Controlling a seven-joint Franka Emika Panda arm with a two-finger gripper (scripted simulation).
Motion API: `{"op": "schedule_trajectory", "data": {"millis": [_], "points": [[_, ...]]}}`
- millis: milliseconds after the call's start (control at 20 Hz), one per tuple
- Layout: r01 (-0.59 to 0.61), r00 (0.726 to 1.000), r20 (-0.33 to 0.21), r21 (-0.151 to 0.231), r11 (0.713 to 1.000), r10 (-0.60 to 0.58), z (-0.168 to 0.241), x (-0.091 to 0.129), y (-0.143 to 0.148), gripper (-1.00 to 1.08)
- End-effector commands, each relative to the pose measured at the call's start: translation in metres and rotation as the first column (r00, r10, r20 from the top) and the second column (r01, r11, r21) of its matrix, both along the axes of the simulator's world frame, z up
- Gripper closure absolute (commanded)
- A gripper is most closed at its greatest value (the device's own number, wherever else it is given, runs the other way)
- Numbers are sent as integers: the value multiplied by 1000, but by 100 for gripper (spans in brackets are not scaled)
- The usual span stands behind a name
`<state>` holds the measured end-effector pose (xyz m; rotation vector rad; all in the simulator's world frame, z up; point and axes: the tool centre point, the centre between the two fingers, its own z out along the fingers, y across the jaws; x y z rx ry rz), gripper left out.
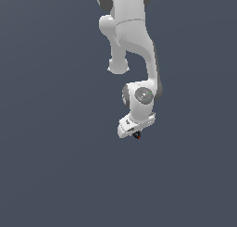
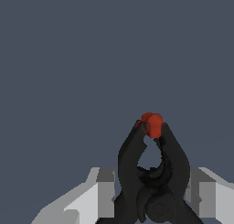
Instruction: Pick up the object and move it to a goal position.
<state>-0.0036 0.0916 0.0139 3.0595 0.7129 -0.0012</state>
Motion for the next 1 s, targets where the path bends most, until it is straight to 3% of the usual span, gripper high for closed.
{"op": "schedule_trajectory", "data": {"millis": [0,550,950], "points": [[0,1000,1,0,1000,0,0,0,0,108],[0,1000,1,0,1000,0,3,-1,0,108],[0,1000,1,0,1000,0,32,-10,0,108]]}}
